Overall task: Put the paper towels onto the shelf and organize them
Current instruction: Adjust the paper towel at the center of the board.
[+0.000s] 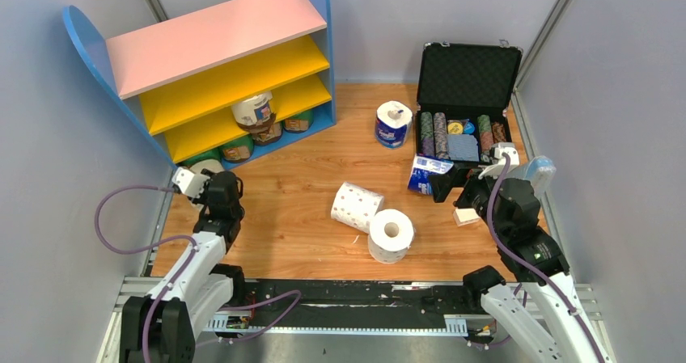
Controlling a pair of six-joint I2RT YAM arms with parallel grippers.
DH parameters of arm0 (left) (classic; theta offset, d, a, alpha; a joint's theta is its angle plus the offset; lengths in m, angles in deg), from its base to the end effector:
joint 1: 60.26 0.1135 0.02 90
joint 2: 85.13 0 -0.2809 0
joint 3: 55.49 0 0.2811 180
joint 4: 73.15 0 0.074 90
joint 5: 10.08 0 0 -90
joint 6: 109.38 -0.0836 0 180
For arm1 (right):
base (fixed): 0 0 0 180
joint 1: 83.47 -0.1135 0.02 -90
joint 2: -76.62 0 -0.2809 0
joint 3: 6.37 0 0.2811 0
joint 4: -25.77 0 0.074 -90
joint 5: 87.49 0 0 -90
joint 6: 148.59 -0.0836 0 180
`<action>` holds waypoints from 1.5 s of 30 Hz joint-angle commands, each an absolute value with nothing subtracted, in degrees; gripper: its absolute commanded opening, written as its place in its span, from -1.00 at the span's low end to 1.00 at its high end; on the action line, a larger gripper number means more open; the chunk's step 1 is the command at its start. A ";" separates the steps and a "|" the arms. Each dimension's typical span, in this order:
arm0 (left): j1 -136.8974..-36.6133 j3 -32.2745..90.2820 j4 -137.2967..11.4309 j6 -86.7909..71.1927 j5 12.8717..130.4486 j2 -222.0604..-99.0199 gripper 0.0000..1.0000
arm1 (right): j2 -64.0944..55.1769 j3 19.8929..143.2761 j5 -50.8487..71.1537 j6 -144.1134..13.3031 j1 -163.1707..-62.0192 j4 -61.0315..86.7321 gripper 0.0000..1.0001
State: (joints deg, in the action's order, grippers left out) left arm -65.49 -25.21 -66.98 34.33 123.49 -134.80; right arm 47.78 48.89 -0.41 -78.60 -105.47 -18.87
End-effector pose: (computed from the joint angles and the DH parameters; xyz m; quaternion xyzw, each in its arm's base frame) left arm 0.2291 0.0369 0.1763 -0.5030 0.6351 0.0298 0.5855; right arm 0.1641 0.0617 0.3248 0.0009 0.8100 0.1908 0.5545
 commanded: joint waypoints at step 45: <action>-74.32 25.64 -13.54 4.35 84.41 -160.36 0.21 | 49.24 48.93 -0.66 -78.90 -105.55 -16.62 1.00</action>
